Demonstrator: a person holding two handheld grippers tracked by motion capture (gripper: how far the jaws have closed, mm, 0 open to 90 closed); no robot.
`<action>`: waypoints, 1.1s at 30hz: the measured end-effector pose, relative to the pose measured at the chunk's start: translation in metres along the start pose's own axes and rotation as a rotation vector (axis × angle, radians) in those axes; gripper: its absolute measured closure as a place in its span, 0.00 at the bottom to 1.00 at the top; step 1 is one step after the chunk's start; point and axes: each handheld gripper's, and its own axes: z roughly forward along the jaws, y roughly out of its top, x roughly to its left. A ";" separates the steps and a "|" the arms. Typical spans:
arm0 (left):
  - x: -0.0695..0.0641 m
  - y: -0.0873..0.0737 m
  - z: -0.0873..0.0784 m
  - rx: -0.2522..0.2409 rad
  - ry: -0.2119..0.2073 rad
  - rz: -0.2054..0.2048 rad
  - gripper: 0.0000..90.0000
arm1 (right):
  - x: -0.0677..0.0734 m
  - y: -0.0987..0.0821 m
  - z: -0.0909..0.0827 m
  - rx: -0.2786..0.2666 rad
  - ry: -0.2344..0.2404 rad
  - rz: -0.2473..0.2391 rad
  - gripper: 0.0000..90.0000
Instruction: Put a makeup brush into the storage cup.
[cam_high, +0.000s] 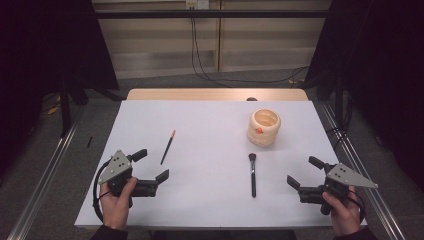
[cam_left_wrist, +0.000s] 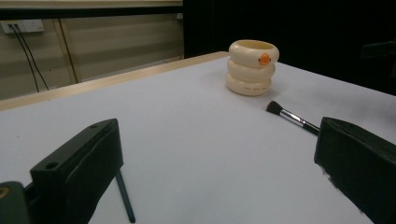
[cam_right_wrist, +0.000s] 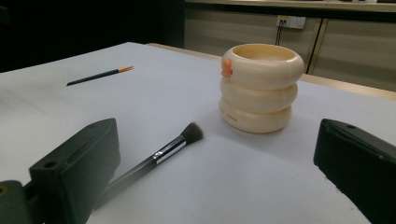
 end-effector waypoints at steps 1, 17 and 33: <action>0.002 0.001 0.001 0.000 0.008 0.003 0.01 | 0.000 0.000 0.000 -0.003 -0.003 0.002 0.00; 0.018 0.018 0.027 -0.039 0.061 0.009 0.00 | 0.001 0.000 0.001 -0.015 0.007 -0.001 0.00; 0.042 0.033 0.060 0.027 0.100 -0.034 0.01 | 0.001 0.000 0.000 -0.009 0.011 0.008 0.00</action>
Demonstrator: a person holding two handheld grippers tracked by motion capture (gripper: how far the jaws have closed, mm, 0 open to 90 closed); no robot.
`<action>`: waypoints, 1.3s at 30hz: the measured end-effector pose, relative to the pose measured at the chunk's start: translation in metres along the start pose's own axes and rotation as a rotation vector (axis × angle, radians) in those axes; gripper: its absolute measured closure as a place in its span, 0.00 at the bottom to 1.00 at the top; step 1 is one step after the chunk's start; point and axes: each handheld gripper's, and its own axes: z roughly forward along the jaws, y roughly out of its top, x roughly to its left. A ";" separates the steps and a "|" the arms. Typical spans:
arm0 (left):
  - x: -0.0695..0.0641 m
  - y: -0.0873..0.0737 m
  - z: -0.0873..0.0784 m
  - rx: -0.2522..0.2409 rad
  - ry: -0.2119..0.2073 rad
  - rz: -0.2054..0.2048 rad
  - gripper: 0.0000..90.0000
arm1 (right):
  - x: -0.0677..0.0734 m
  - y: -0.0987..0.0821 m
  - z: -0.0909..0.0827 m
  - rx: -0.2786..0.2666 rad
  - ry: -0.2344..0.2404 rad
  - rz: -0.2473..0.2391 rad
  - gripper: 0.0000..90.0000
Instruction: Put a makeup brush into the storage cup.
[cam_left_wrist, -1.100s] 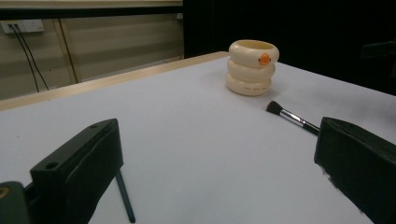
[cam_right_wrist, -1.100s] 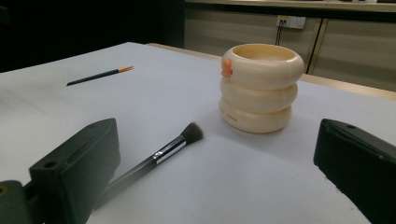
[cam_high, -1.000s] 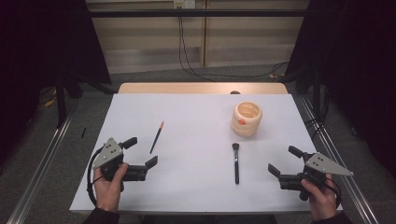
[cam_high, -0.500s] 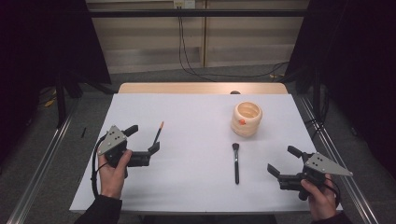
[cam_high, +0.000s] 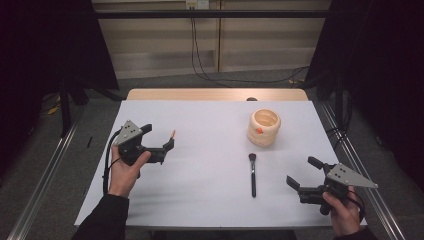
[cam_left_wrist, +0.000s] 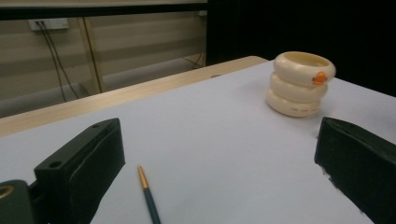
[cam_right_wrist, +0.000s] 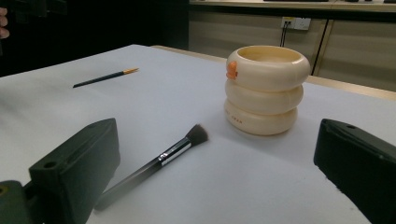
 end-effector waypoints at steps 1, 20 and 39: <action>0.002 0.002 0.001 0.008 0.008 0.007 0.01 | 0.000 0.000 0.000 0.003 0.005 0.000 0.00; 0.031 0.021 0.030 0.094 0.058 0.087 0.04 | 0.000 0.000 -0.002 0.003 -0.001 -0.002 0.00; 0.037 0.026 0.052 0.522 -0.008 0.109 0.18 | -0.001 -0.001 -0.001 0.012 0.004 -0.005 0.00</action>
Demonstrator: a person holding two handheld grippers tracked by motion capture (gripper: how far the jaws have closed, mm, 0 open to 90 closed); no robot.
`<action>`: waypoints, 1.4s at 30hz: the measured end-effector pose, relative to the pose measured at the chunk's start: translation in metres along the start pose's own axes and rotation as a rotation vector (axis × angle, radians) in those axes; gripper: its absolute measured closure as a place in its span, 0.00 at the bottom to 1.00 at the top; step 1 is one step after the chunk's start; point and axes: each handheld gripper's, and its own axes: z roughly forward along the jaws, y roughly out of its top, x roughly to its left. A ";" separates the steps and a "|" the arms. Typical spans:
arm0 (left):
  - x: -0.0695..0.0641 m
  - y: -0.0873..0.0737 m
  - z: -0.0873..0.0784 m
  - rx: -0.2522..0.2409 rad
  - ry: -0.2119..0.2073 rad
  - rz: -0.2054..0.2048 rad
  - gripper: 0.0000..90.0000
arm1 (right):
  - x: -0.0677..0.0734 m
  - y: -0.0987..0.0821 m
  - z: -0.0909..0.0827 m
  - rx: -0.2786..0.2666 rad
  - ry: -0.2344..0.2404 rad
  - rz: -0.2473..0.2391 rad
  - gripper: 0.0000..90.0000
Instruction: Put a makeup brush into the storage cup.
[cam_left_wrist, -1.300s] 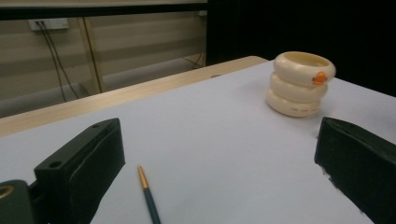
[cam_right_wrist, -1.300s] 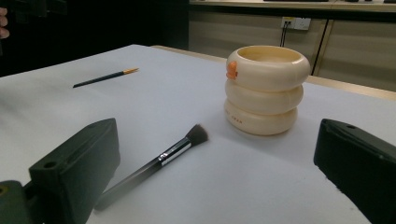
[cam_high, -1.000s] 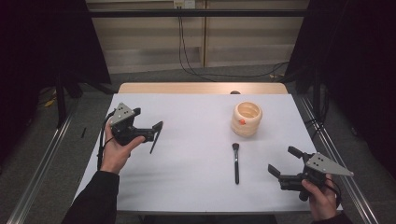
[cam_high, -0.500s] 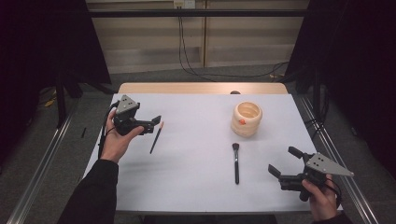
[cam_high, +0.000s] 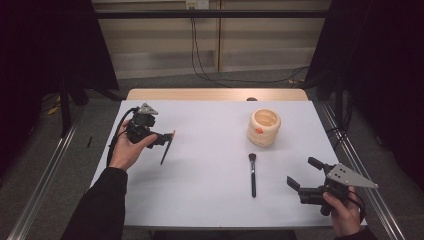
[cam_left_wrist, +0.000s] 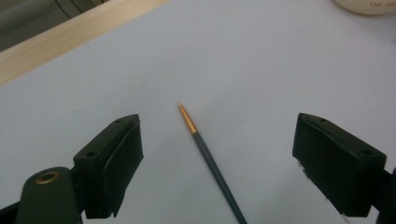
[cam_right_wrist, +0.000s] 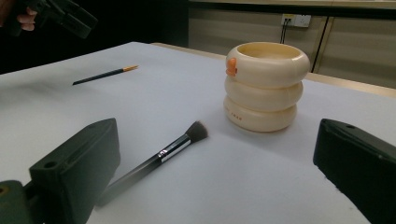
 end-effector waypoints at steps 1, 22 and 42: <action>-0.001 0.000 0.002 0.015 -0.006 -0.019 0.18 | 0.000 0.000 0.000 0.000 0.001 -0.001 0.00; 0.004 -0.002 0.040 0.272 -0.023 -0.119 0.17 | 0.000 0.000 -0.001 0.001 -0.003 -0.003 0.00; 0.000 -0.002 0.059 0.434 0.003 -0.200 0.67 | 0.000 0.000 -0.001 0.002 0.005 0.000 0.00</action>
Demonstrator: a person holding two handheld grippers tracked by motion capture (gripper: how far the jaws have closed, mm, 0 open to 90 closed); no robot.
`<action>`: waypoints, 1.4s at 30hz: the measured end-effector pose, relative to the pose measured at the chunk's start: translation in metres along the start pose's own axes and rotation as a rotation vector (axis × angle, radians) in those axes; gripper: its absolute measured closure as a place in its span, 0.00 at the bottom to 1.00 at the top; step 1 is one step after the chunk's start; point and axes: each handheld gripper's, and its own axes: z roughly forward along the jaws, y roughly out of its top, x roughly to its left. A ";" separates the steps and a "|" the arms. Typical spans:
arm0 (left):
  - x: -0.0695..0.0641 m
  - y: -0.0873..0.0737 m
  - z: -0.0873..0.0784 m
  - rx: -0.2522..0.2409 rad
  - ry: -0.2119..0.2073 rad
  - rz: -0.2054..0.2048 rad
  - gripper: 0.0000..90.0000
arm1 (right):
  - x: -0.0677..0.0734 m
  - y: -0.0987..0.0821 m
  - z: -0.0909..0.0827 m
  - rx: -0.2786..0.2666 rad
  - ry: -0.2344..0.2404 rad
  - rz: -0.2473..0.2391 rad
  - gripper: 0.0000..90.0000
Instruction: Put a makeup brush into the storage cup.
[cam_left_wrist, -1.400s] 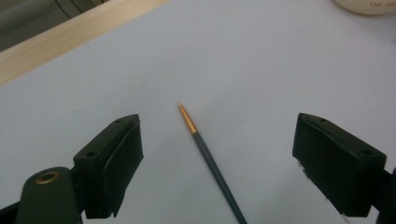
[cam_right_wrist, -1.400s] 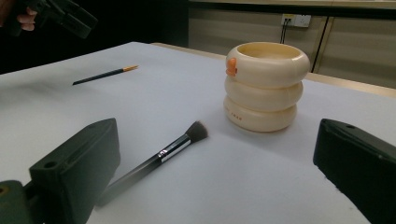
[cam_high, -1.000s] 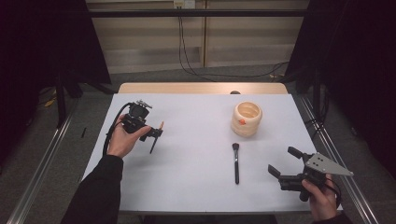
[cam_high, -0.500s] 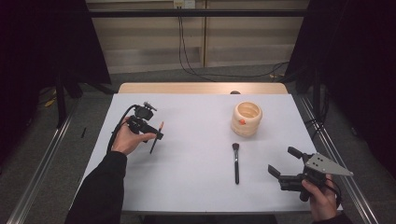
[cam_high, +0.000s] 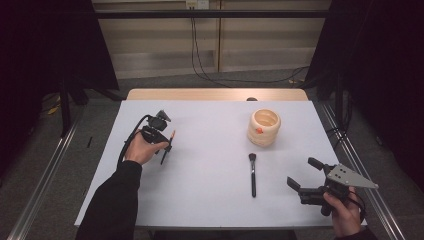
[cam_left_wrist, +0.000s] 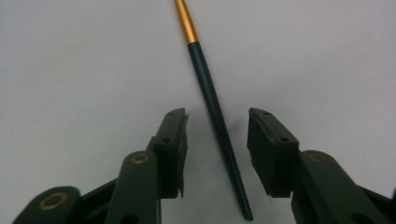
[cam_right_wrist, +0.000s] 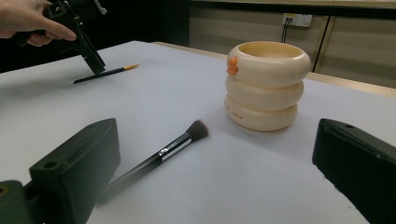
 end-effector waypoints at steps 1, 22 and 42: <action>0.000 0.000 0.002 0.006 -0.012 0.007 0.68 | 0.000 0.000 0.000 0.001 -0.002 0.001 0.00; -0.006 0.005 0.013 0.046 0.032 0.000 0.87 | 0.000 0.000 0.000 0.010 0.007 -0.004 0.00; 0.003 -0.001 0.010 0.009 -0.015 -0.018 0.94 | 0.000 -0.001 -0.001 0.006 -0.006 0.002 0.01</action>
